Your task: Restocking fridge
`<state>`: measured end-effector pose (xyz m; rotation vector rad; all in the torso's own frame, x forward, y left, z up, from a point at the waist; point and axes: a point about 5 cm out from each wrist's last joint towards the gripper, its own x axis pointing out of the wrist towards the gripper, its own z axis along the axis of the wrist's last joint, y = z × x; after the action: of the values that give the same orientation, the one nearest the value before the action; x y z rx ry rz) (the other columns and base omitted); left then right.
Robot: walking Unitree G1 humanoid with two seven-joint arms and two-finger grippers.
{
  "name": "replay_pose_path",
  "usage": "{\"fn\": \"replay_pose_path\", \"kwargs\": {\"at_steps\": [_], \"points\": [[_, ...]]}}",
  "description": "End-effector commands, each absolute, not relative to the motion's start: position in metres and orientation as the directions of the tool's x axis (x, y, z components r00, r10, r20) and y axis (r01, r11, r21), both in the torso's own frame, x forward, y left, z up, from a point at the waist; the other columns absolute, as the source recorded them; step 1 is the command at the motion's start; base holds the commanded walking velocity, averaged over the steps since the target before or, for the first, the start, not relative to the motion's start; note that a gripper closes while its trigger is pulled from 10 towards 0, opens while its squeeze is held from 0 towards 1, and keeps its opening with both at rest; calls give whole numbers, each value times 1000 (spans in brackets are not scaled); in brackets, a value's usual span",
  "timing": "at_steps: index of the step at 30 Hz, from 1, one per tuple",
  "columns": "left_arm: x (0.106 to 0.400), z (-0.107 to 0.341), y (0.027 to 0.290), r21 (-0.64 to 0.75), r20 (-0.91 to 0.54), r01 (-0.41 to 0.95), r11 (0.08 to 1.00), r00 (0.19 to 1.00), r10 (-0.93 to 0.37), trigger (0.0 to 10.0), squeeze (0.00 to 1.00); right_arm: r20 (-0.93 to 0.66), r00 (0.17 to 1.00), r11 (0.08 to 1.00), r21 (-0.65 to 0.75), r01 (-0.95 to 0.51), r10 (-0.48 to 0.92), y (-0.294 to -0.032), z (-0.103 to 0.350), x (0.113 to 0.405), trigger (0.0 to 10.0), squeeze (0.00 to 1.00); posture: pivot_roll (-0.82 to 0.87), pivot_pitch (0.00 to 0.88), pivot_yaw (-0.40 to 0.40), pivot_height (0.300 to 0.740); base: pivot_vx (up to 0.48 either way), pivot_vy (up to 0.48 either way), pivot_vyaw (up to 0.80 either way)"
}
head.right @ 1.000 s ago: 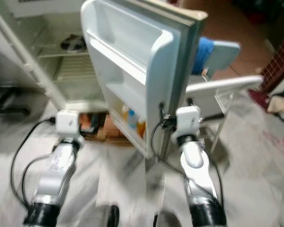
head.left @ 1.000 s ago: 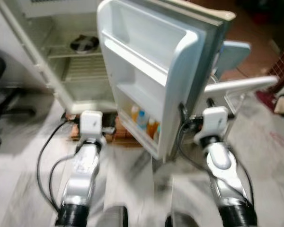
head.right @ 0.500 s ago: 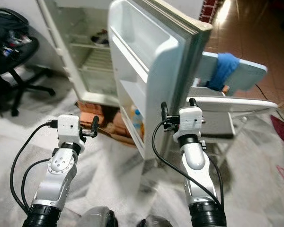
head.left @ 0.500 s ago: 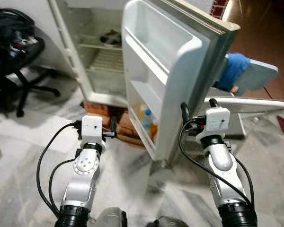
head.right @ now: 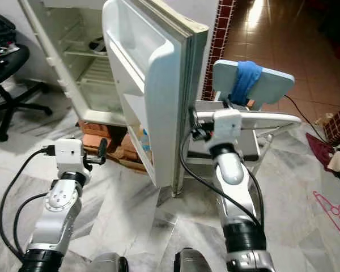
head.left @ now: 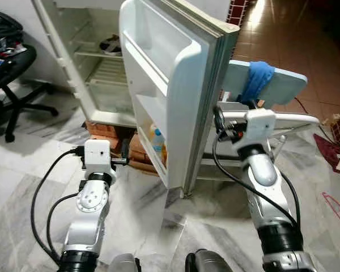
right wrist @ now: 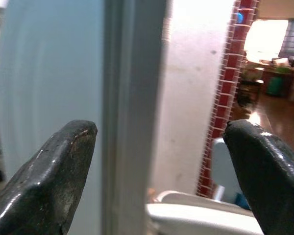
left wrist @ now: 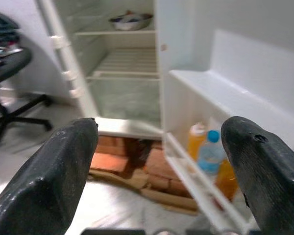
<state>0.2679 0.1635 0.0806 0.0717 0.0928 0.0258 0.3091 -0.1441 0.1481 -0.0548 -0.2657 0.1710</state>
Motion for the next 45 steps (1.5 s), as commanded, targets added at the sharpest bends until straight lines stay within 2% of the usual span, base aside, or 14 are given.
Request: {"fn": "replay_pose_path", "kwargs": {"at_steps": [1,7,11,17,18,19,20,23,25,28,37,39,40,45], "points": [[261,78,176,90,-113,-40,995,992,50,10000,0,229,953,980,-56,-191,199,-143,146,314,10000,0,53,93,16,740,0,0,0],[238,62,203,103,-184,-115,988,974,133,10000,0,249,940,972,-56,-229,235,-136,161,332,10000,0,87,98,4,740,0,0,0],[230,61,208,120,-190,-127,985,970,149,10000,0,266,941,978,-71,-197,209,-134,170,342,10000,0,104,96,-7,740,0,0,0],[226,61,209,124,-194,-124,985,970,146,10000,0,284,932,969,37,-245,224,-126,183,350,10000,0,110,93,-13,740,0,0,0],[226,61,209,126,-196,-122,985,970,145,10000,0,284,905,925,120,-360,315,-113,186,345,10000,0,106,93,-9,740,0,0,0],[226,61,209,126,-196,-122,985,970,145,10000,0,284,905,925,120,-360,315,-113,186,345,10000,0,106,93,-9,740,0,0,0],[226,61,210,128,-196,-119,985,970,143,10000,0,308,842,829,219,-515,443,-97,191,335,10000,0,104,93,-6,740,0,0,0],[227,62,209,129,-194,-111,985,972,135,10000,0,370,663,610,265,-747,651,-75,199,305,10000,0,99,94,-3,740,0,0,0],[228,62,208,129,-194,-104,986,973,128,10000,0,342,570,511,253,-822,747,-72,188,284,10000,0,92,98,-1,740,0,0,0],[229,62,207,129,-196,-98,987,973,122,10000,0,297,555,489,272,-829,777,-76,173,274,10000,0,88,101,1,740,0,0,0],[228,63,202,120,-181,-87,989,978,108,10000,0,142,653,605,272,-748,744,-95,142,272,10000,0,83,107,-4,740,0,0,0],[230,65,202,135,-165,-94,986,979,116,10000,0,100,726,700,206,-684,680,-102,132,276,10000,0,85,105,-11,740,0,0,0],[233,68,197,137,-148,-74,988,985,94,10000,0,93,822,809,145,-570,562,-111,128,283,10000,0,84,106,-16,740,0,0,0],[243,69,190,104,-147,-54,993,987,69,10000,0,113,919,906,159,-393,378,-124,126,286,10000,0,78,105,-27,740,0,0,0]]}}
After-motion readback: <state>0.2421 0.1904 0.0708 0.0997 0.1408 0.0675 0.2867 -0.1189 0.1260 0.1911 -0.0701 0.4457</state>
